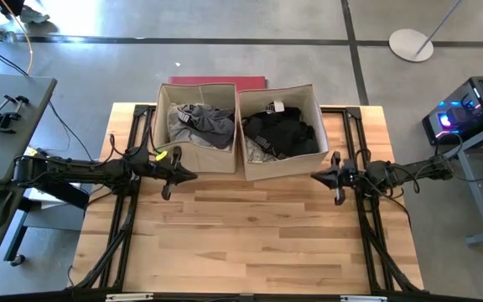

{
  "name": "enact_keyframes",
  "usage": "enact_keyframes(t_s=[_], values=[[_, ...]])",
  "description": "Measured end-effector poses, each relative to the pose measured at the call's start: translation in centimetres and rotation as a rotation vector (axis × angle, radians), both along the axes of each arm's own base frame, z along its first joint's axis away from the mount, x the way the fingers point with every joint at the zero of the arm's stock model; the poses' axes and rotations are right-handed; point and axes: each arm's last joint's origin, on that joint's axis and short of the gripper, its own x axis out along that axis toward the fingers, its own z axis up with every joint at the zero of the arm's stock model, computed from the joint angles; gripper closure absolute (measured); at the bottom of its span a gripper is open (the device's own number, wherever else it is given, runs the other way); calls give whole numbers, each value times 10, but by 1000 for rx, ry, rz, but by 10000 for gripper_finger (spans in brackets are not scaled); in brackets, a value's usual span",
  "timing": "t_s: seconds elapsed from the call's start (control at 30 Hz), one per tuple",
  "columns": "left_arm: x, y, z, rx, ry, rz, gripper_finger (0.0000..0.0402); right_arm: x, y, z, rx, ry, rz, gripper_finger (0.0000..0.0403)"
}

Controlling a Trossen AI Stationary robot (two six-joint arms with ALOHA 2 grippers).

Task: Sort clothes
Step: Return to Home Position

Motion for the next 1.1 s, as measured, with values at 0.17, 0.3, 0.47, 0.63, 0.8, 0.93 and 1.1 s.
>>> enact_keyframes(t_s=[0.17,0.3,0.47,0.63,0.8,0.93,1.1], values=[[0,0,0,0,0,0,402,0,3,-1,-85,15,112,402],[0,0,0,1,-1,0,402,0,3,-1,-263,19,116,402],[0,0,0,1,-1,0,402,0,3,-1,-305,20,116,402],[0,0,0,2,-1,-1,402,0,3,-1,-257,18,117,402],[0,0,0,2,-1,-1,402,0,3,-1,-218,17,120,402],[0,0,0,2,-1,-1,401,0,3,-1,-219,17,120,402],[0,0,0,2,-1,-2,402,0,3,-1,-219,17,120,402]])
